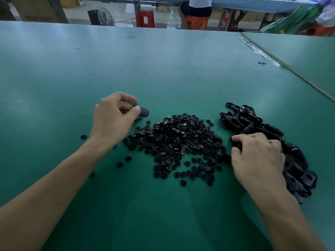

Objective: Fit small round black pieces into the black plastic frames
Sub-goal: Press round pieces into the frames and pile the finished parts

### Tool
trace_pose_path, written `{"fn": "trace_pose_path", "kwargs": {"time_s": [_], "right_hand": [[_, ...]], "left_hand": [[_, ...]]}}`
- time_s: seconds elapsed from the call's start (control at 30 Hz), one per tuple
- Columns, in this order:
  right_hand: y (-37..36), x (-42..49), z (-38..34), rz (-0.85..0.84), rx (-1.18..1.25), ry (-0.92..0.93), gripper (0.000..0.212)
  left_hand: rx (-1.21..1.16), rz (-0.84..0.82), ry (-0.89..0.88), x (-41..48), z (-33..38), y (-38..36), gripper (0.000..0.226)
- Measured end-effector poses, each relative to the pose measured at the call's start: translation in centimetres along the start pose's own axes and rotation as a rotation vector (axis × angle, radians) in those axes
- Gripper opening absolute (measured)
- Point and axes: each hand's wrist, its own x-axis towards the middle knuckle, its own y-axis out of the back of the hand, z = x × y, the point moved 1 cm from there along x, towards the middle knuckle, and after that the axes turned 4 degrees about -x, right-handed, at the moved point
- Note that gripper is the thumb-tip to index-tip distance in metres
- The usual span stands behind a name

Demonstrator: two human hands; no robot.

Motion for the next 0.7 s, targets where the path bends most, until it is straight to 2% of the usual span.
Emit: {"fn": "trace_pose_path", "kwargs": {"time_s": [0.1,0.2,0.37,0.53,0.63,0.7], "right_hand": [[0.1,0.1,0.0,0.043,0.014,0.012,0.030],[0.1,0.3,0.0,0.101,0.069,0.036,0.028],[-0.2,0.4,0.1,0.163,0.244,0.077,0.027],[-0.1,0.6,0.2,0.313,0.358,0.092,0.022],[-0.2,0.8,-0.2,0.378,0.404,0.159,0.020],[-0.3,0.7,-0.7,0.397,0.472,0.228,0.018]], "left_hand": [[0.168,0.085,0.036,0.8,-1.0,1.0,0.012],[0.270,0.102,0.071,1.1,-1.6,1.4,0.011],[0.407,0.151,-0.011,1.3,-2.5,1.5,0.014],[0.370,0.166,-0.075,1.1,-2.2,1.0,0.014],[0.291,0.104,-0.145,0.2,-0.9,-0.1,0.005],[0.193,0.047,-0.202,-0.8,0.5,-1.0,0.013]]}}
